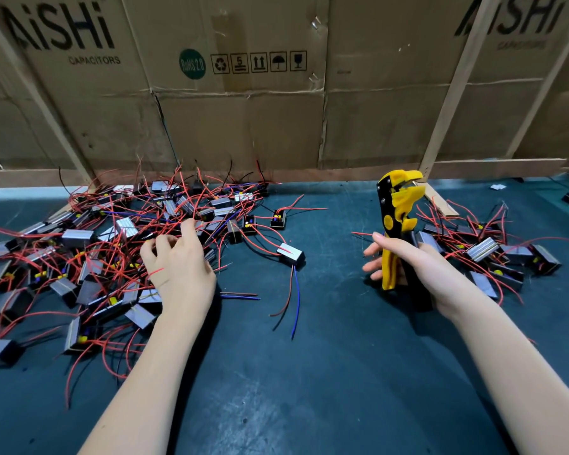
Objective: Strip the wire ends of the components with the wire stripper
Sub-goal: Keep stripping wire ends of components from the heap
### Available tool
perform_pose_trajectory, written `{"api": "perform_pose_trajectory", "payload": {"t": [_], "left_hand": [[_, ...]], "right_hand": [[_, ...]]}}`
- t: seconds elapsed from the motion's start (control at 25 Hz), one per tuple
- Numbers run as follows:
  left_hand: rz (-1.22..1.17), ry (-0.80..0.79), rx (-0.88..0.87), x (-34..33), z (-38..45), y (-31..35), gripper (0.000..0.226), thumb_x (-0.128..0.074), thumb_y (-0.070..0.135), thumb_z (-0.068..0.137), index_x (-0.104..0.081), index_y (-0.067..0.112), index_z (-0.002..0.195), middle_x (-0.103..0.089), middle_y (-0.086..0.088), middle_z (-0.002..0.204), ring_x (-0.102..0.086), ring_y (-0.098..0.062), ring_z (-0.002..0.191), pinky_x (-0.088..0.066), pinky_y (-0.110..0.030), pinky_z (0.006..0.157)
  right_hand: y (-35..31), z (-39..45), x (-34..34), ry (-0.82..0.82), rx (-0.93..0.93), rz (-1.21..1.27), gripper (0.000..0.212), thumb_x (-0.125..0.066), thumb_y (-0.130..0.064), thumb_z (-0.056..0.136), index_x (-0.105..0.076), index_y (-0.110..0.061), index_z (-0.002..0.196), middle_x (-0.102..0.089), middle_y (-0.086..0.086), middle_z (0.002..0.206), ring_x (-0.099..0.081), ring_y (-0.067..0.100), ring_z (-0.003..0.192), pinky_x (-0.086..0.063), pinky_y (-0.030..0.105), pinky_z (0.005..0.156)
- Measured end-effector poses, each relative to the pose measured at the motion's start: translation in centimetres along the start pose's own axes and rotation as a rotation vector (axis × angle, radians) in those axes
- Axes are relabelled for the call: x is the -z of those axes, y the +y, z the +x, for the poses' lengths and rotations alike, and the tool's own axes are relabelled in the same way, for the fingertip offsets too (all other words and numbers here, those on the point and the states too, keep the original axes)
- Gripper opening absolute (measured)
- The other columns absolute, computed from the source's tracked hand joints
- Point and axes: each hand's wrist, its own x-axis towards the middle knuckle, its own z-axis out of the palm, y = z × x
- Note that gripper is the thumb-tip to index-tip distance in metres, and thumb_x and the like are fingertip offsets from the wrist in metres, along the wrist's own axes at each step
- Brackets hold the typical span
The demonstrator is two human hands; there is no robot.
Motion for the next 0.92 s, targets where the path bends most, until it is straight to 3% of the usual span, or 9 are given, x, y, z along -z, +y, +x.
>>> {"api": "perform_pose_trajectory", "payload": {"t": [0.2,0.28,0.36,0.4,0.48,0.6,0.68,0.8,0.92], "left_hand": [[-0.251,0.334,-0.06,1.8,-0.4,0.6,0.065,-0.068,0.009,0.074,-0.043,0.013,0.134,-0.069,0.003,0.091,-0.046,-0.029,0.109,-0.021,-0.044,0.104],[-0.353,0.509,-0.153,2.6,-0.7,1.1,0.059,-0.067,0.012,0.08,-0.046,0.01,0.135,-0.069,0.007,0.093,-0.049,-0.027,0.108,-0.023,-0.041,0.104],[-0.526,0.565,-0.293,3.3,-1.0,1.8,0.053,-0.066,0.012,0.084,-0.047,0.009,0.134,-0.069,0.009,0.096,-0.055,-0.025,0.103,-0.027,-0.035,0.103],[-0.658,0.491,-0.367,3.6,-1.4,2.4,0.052,-0.066,0.011,0.085,-0.047,0.01,0.133,-0.068,0.01,0.097,-0.058,-0.023,0.102,-0.03,-0.036,0.102],[-0.884,0.185,-0.459,3.8,-2.6,4.1,0.049,-0.069,0.01,0.082,-0.05,0.016,0.127,-0.068,0.013,0.095,-0.062,-0.016,0.102,-0.039,-0.041,0.1],[-0.741,-0.201,-0.644,2.5,-4.5,6.0,0.038,-0.073,0.007,0.075,-0.061,0.018,0.109,-0.067,0.016,0.088,-0.061,-0.008,0.097,-0.036,-0.046,0.101],[-0.628,-0.274,-0.724,1.7,-5.1,6.4,0.028,-0.073,0.009,0.076,-0.066,0.021,0.1,-0.067,0.017,0.086,-0.058,-0.007,0.095,-0.03,-0.043,0.106],[-0.632,-0.21,-0.678,1.7,-5.1,6.2,0.013,-0.067,0.027,0.082,-0.067,0.024,0.094,-0.067,0.018,0.084,-0.056,-0.007,0.097,-0.024,-0.038,0.11],[-0.591,-0.203,-0.646,1.8,-5.1,6.2,0.019,-0.066,0.037,0.081,-0.067,0.025,0.095,-0.065,0.019,0.081,-0.054,-0.009,0.097,-0.025,-0.039,0.108]], "right_hand": [[0.0,0.1,0.1,-0.004,0.004,-0.003,0.06,-0.074,-0.06,0.068,-0.069,-0.007,0.098,-0.074,0.017,0.09,-0.069,0.022,0.076,-0.051,0.032,0.075],[0.1,0.1,0.1,-0.003,0.001,-0.004,0.057,-0.07,-0.058,0.07,-0.07,-0.008,0.097,-0.074,0.016,0.089,-0.07,0.022,0.076,-0.052,0.032,0.075],[0.1,0.1,0.2,-0.001,-0.005,-0.006,0.057,-0.066,-0.059,0.07,-0.07,-0.009,0.097,-0.074,0.016,0.089,-0.07,0.022,0.076,-0.052,0.033,0.075],[0.2,0.1,0.2,0.0,-0.007,-0.005,0.057,-0.066,-0.059,0.07,-0.07,-0.009,0.096,-0.074,0.016,0.089,-0.07,0.023,0.077,-0.052,0.033,0.076],[0.2,0.1,0.1,0.002,-0.007,-0.003,0.057,-0.067,-0.059,0.069,-0.07,-0.008,0.096,-0.074,0.016,0.089,-0.07,0.024,0.078,-0.053,0.034,0.077],[0.1,0.0,0.0,0.005,-0.001,-0.011,0.056,-0.075,-0.058,0.069,-0.07,-0.009,0.096,-0.074,0.017,0.089,-0.069,0.025,0.079,-0.052,0.036,0.078],[0.0,-0.1,0.1,0.01,-0.009,-0.012,0.058,-0.072,-0.061,0.064,-0.071,-0.012,0.096,-0.074,0.016,0.088,-0.07,0.025,0.082,-0.052,0.036,0.08],[-0.1,-0.2,0.3,0.003,-0.013,-0.053,0.067,-0.067,-0.065,0.06,-0.071,-0.011,0.099,-0.075,0.014,0.087,-0.072,0.026,0.087,-0.054,0.037,0.083],[0.0,-0.2,0.1,-0.007,-0.009,-0.076,0.072,-0.066,-0.066,0.059,-0.07,-0.008,0.101,-0.075,0.013,0.086,-0.071,0.028,0.088,-0.053,0.039,0.086]]}}
